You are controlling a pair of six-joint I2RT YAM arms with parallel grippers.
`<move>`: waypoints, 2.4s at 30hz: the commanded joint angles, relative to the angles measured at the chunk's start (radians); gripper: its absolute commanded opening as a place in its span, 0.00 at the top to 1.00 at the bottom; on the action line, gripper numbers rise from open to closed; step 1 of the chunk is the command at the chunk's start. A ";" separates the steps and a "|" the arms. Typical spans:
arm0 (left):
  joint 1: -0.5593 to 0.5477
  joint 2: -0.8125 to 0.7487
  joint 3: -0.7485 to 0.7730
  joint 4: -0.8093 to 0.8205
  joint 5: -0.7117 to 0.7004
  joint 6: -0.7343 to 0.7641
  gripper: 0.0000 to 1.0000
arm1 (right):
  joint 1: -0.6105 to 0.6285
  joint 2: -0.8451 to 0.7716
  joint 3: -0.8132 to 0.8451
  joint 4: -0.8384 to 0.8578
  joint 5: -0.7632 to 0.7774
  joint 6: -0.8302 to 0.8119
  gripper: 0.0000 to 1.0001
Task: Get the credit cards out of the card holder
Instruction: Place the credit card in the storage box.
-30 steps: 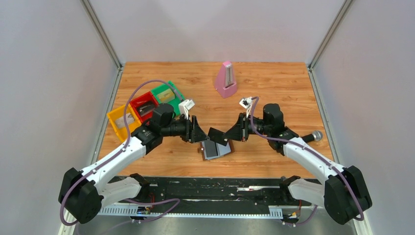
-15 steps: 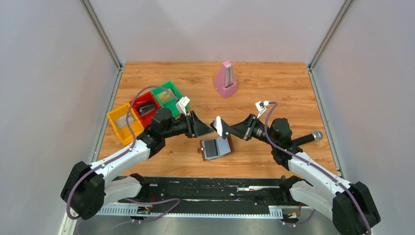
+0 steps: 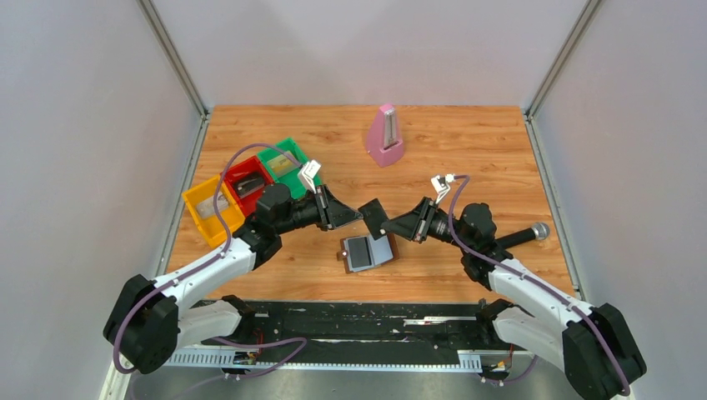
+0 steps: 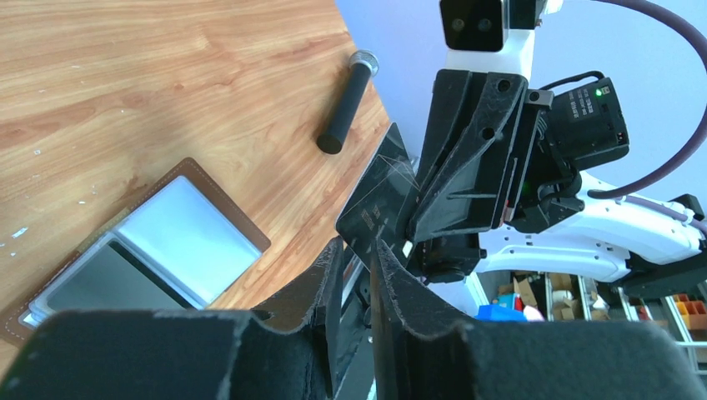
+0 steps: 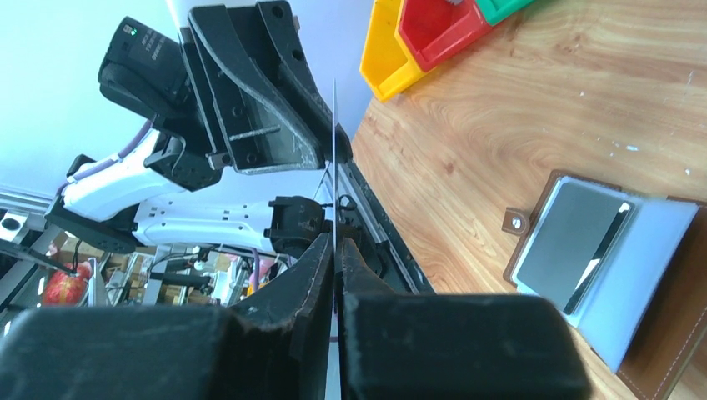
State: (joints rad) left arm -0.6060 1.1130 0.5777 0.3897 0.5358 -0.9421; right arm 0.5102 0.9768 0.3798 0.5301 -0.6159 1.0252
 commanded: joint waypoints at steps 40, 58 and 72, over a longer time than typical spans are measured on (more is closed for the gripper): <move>0.003 0.164 0.098 0.127 0.307 0.043 1.00 | 0.037 0.077 0.175 -0.256 -0.100 -0.275 0.60; 0.030 0.048 0.167 -0.216 0.252 0.223 0.55 | -0.002 0.091 0.212 -0.199 -0.164 -0.211 1.00; 0.060 -0.161 0.023 -0.075 0.002 0.018 0.43 | -0.001 0.030 0.137 0.093 0.257 0.056 1.00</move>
State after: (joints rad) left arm -0.5484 0.9638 0.6270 0.2062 0.5957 -0.8326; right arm 0.5137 1.0286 0.5449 0.4641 -0.5026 0.9878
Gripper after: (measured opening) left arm 0.565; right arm 0.015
